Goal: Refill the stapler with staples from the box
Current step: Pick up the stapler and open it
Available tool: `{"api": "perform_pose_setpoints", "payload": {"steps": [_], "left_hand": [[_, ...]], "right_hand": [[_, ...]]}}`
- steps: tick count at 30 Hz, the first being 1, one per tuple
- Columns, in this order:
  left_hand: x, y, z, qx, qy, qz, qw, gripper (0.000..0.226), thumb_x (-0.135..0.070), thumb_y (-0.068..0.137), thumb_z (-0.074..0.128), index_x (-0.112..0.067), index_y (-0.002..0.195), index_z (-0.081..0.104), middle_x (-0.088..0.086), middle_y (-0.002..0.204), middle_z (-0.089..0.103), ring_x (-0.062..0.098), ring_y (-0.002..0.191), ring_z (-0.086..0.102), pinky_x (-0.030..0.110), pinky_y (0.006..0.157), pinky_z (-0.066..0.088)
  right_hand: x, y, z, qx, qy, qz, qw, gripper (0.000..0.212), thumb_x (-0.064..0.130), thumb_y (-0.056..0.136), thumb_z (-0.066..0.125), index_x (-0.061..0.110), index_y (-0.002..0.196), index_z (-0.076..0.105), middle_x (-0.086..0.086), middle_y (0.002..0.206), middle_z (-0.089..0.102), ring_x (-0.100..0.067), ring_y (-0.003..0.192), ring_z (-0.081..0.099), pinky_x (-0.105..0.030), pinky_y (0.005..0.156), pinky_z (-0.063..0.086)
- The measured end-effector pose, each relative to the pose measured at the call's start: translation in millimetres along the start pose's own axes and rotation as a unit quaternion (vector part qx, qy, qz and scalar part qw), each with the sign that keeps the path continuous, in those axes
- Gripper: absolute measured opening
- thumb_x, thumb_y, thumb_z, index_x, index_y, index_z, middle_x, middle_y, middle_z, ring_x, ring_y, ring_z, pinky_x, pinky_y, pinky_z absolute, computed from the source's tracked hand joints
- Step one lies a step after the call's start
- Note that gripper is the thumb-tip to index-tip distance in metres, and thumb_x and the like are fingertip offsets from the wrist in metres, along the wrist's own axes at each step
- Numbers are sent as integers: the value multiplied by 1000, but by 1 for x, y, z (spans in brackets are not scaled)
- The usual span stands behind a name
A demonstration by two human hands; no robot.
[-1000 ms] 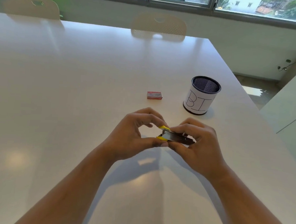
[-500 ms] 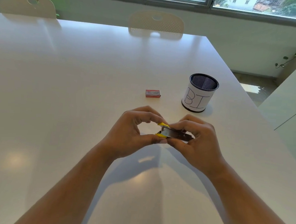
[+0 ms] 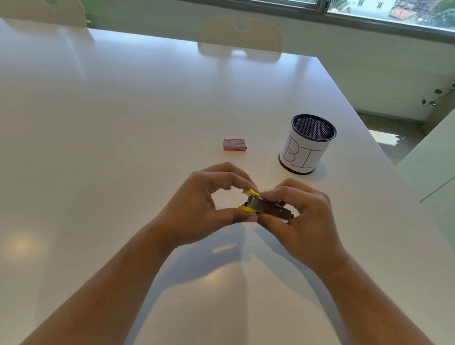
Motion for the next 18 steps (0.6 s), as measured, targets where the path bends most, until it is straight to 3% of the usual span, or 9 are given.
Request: {"api": "perform_pose_setpoints", "payload": {"steps": [4, 7, 12, 18], "left_hand": [[5, -1, 1, -3, 5, 0, 1000, 44, -31, 72, 85, -23, 113, 70, -6, 105, 68, 22, 95, 66, 25, 78, 50], [20, -2, 1, -17, -15, -59, 998, 61, -45, 67, 84, -31, 122, 63, -11, 93, 69, 13, 76, 65, 24, 62, 50], [32, -5, 14, -51, -118, -125, 984, 36, -49, 67, 82, -22, 90, 74, 1, 75, 76, 14, 67, 70, 19, 52, 50], [22, -7, 26, -76, -179, -101, 976, 22, -36, 74, 79, -30, 94, 77, -3, 84, 78, 10, 73, 71, 23, 65, 56]], "right_hand": [[0, 1, -3, -14, -12, 8, 1000, 33, 20, 67, 89, 8, 95, 77, -6, 83, 69, -10, 74, 64, -14, 66, 48], [-2, 0, -8, -44, -21, 33, 998, 38, 27, 65, 90, 10, 96, 76, -3, 84, 70, -8, 74, 62, -10, 65, 45], [-11, -6, -21, -123, -21, 94, 988, 44, 39, 62, 88, 13, 91, 66, 0, 75, 69, -16, 64, 61, -14, 56, 49], [-14, -9, -22, -132, -16, 105, 986, 38, 21, 62, 90, 14, 86, 62, 5, 66, 63, -6, 54, 54, -9, 50, 44]]}}
Point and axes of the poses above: each hand's wrist, its own y-axis towards the middle knuckle, its own z-axis out of the palm, x = y × z, the point moved 10 cm from there along y, towards the middle knuckle
